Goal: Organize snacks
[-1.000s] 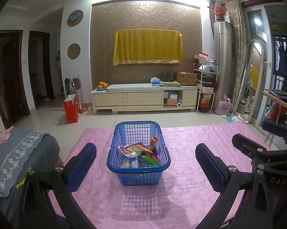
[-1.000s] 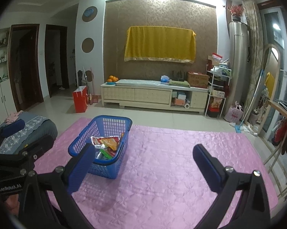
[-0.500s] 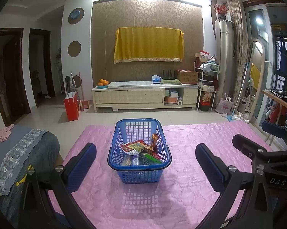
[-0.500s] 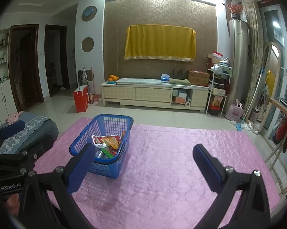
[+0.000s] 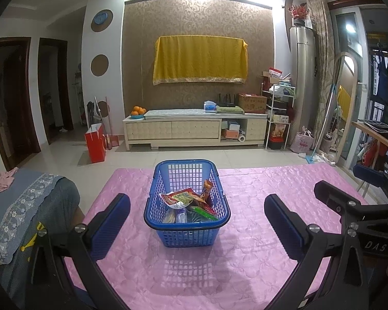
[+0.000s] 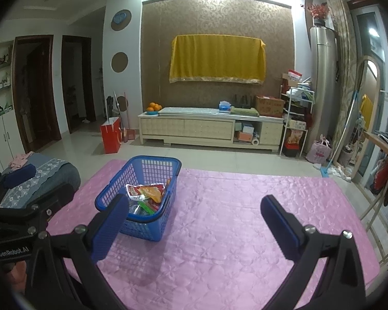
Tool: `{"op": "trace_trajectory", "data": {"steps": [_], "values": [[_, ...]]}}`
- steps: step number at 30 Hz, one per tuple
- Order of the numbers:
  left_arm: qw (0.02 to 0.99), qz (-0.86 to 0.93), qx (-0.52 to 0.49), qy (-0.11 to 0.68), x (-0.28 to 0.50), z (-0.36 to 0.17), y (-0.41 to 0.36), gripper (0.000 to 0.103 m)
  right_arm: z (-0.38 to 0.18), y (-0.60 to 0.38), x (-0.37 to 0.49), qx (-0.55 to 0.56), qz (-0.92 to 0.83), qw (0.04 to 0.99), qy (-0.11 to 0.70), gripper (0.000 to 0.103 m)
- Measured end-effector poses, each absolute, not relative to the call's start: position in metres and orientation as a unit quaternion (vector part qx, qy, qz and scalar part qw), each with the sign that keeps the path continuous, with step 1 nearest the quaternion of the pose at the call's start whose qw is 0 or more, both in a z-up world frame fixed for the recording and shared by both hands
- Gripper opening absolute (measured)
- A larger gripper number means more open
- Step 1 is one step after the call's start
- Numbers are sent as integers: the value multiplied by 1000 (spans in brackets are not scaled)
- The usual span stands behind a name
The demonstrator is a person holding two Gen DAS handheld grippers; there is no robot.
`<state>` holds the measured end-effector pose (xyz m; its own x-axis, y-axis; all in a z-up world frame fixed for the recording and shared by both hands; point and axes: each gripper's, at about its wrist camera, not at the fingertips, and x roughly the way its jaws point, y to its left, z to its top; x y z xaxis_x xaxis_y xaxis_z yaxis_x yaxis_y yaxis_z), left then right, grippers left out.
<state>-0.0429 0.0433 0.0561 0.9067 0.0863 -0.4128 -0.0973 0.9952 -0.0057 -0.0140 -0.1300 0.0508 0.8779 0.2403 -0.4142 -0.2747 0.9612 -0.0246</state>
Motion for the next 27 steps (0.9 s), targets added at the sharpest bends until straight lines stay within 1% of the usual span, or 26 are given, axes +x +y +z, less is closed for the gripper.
{"op": "trace_trajectory", "data": {"steps": [27], "values": [[974, 51, -16, 220, -40, 55, 48, 103, 53, -124, -17, -38, 138, 968, 209, 103]]}}
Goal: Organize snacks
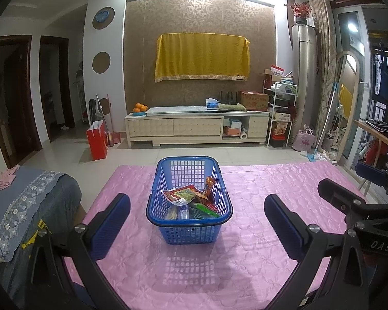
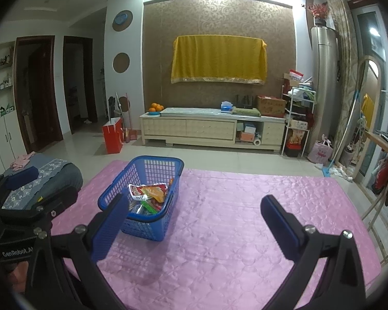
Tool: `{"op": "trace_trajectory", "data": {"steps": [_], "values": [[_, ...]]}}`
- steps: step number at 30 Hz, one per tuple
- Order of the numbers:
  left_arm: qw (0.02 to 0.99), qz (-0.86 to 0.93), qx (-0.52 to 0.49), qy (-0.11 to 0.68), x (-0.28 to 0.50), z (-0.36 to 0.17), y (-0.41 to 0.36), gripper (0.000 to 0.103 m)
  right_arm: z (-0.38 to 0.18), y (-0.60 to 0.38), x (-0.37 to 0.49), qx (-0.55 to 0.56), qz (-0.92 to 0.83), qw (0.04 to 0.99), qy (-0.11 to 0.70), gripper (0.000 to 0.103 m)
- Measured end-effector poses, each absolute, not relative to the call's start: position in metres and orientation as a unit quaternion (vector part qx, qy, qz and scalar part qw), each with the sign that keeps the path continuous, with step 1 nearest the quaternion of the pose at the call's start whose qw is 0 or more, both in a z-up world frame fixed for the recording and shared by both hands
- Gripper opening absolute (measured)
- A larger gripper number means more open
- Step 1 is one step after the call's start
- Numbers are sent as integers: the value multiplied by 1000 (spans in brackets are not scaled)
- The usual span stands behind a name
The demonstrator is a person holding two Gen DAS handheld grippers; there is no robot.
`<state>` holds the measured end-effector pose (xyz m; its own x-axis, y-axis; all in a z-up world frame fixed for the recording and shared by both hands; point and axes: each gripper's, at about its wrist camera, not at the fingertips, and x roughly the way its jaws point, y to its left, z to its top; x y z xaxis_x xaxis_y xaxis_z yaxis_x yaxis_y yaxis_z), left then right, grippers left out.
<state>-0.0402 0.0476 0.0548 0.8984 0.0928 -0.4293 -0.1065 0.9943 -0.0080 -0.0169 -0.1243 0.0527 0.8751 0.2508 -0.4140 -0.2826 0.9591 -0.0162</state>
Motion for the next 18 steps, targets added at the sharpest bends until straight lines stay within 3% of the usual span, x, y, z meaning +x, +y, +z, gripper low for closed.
{"op": "trace_trajectory", "data": {"steps": [18], "values": [[974, 52, -19, 221, -42, 54, 48, 103, 51, -124, -19, -38, 140, 967, 211, 103]]}}
